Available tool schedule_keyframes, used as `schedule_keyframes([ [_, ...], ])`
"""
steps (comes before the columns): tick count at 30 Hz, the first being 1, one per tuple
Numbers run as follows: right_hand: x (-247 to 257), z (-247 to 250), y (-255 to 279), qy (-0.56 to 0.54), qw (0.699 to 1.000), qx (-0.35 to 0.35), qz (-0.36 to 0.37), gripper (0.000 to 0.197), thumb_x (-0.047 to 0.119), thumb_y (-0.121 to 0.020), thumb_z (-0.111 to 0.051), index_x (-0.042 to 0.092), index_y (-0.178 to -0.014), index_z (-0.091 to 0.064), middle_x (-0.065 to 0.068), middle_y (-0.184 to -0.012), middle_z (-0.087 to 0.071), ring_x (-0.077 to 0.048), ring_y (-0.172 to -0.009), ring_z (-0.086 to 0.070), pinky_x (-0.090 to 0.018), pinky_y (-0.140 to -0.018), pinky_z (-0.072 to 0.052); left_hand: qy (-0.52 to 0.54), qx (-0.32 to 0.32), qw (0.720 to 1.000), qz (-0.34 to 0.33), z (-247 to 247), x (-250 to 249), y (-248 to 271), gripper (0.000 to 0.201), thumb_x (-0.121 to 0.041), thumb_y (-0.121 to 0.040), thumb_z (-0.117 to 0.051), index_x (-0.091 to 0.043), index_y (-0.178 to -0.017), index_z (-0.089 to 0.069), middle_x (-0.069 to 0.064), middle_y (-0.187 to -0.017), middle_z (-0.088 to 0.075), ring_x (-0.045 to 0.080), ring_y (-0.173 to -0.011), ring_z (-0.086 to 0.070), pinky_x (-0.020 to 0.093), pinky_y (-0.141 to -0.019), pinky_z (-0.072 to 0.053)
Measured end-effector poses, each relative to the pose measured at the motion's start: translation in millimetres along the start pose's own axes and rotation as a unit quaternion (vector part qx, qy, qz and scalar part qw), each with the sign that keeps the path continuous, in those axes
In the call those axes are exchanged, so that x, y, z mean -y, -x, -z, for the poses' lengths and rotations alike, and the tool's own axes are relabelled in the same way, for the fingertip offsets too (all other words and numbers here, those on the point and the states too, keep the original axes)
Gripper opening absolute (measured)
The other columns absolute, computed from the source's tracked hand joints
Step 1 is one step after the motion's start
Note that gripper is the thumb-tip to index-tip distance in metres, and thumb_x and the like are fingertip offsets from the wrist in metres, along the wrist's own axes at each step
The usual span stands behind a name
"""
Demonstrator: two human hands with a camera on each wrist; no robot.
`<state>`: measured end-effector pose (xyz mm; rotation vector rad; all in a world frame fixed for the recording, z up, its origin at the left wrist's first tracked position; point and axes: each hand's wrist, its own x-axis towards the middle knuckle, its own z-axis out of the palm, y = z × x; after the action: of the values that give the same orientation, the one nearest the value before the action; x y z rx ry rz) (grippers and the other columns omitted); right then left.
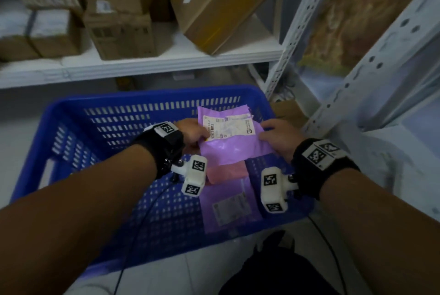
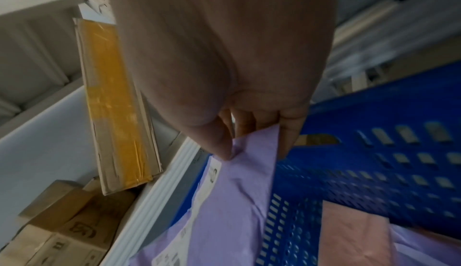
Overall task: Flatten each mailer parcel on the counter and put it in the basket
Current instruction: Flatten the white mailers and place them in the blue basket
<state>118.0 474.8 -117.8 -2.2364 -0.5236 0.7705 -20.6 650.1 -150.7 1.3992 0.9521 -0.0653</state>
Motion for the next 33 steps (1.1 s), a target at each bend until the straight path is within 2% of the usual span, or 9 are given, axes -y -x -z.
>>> schedule_keyframes([
  [2,-9.3,-7.8,-14.3,0.002,1.0,-0.015,-0.001,0.023,0.005,-0.079,-0.064,0.009,-0.101,-0.068,-0.018,-0.106,-0.068,-0.033,-0.097,-0.065,-0.046,-0.093,-0.052,0.001,-0.008,1.0,0.002,-3.8,7.1,-20.2,0.02,0.002,-0.09,-0.05,-0.004,-0.102,-0.064,0.017,-0.089,-0.067,0.028,-0.072,-0.063,0.038,-0.058,-0.056],
  [6,-29.2,-9.9,-18.3,0.04,0.997,-0.055,-0.03,0.057,0.029,-0.075,-0.063,0.014,-0.129,-0.056,-0.009,-0.12,-0.061,-0.028,-0.107,-0.061,-0.033,-0.088,-0.047,-0.035,-0.008,0.998,0.043,-16.0,36.0,-64.3,0.011,-0.012,-0.09,-0.06,-0.002,-0.095,-0.063,0.011,-0.071,-0.062,0.022,-0.053,-0.059,0.031,-0.048,-0.052],
  [8,-35.7,-7.4,-11.1,0.037,0.997,-0.048,-0.037,0.046,0.02,-0.088,-0.061,0.013,-0.133,-0.052,-0.005,-0.119,-0.057,-0.022,-0.107,-0.057,-0.028,-0.086,-0.043,-0.121,-0.006,0.987,0.102,-21.3,54.3,-87.8,0.045,-0.039,-0.082,-0.069,-0.002,-0.106,-0.06,0.014,-0.085,-0.059,0.028,-0.068,-0.063,0.037,-0.062,-0.051],
  [10,-42.7,-0.9,-10.6,0.016,0.999,-0.034,-0.038,0.035,0.018,-0.093,-0.058,0.013,-0.128,-0.055,-0.002,-0.113,-0.058,-0.02,-0.103,-0.057,-0.029,-0.086,-0.043,-0.209,-0.013,0.971,0.114,-28.7,61.3,-104.0,0.052,-0.051,-0.085,-0.063,-0.008,-0.114,-0.059,0.014,-0.106,-0.061,0.033,-0.096,-0.065,0.042,-0.082,-0.053],
  [14,-39.0,15.4,-1.2,-0.049,0.997,-0.039,-0.043,0.007,0.011,-0.091,-0.058,0.009,-0.091,-0.064,-0.008,-0.078,-0.057,-0.023,-0.076,-0.055,-0.036,-0.073,-0.045,-0.19,0.001,0.977,0.096,-56.5,34.6,-94.2,0.042,-0.04,-0.087,-0.06,-0.007,-0.113,-0.06,0.015,-0.111,-0.065,0.032,-0.083,-0.063,0.042,-0.07,-0.054],
  [19,-18.8,59.4,41.6,-0.108,0.994,-0.014,-0.029,0.008,0.007,-0.091,-0.052,0.011,-0.091,-0.06,-0.014,-0.082,-0.047,-0.024,-0.074,-0.046,-0.031,-0.062,-0.037,-0.315,0.061,0.947,-0.006,-96.3,-23.7,-38.5,0.01,-0.014,-0.094,-0.053,-0.007,-0.094,-0.059,0.015,-0.098,-0.064,0.022,-0.069,-0.067,0.028,-0.057,-0.051],
  [22,-12.7,98.9,87.0,-0.158,0.986,-0.036,-0.027,0.011,0.01,-0.093,-0.054,0.014,-0.086,-0.062,-0.009,-0.082,-0.053,-0.018,-0.066,-0.049,-0.025,-0.059,-0.039,-0.354,0.114,0.927,-0.048,-130.2,-52.8,0.6,0.022,-0.013,-0.092,-0.059,-0.003,-0.111,-0.062,0.015,-0.113,-0.066,0.028,-0.098,-0.066,0.034,-0.083,-0.05],
  [28,-25.5,176.9,174.0,-0.157,0.979,-0.12,-0.048,0.01,0.02,-0.096,-0.057,0.012,-0.1,-0.062,-0.006,-0.096,-0.059,-0.021,-0.084,-0.051,-0.029,-0.07,-0.043,-0.377,0.128,0.91,-0.12,-192.5,-105.0,87.1,0.02,-0.021,-0.095,-0.051,-0.01,-0.084,-0.064,0.005,-0.074,-0.069,0.018,-0.048,-0.062,0.02,-0.042,-0.047],
  [33,-60.3,234.3,253.3,-0.173,0.957,-0.223,-0.062,0.006,0.017,-0.093,-0.058,0.013,-0.094,-0.063,-0.008,-0.095,-0.058,-0.023,-0.082,-0.049,-0.033,-0.071,-0.039,-0.346,0.162,0.906,-0.184,-241.1,-150.2,156.2,0.021,-0.023,-0.092,-0.057,-0.005,-0.1,-0.064,0.009,-0.087,-0.071,0.03,-0.068,-0.065,0.035,-0.066,-0.052],
])
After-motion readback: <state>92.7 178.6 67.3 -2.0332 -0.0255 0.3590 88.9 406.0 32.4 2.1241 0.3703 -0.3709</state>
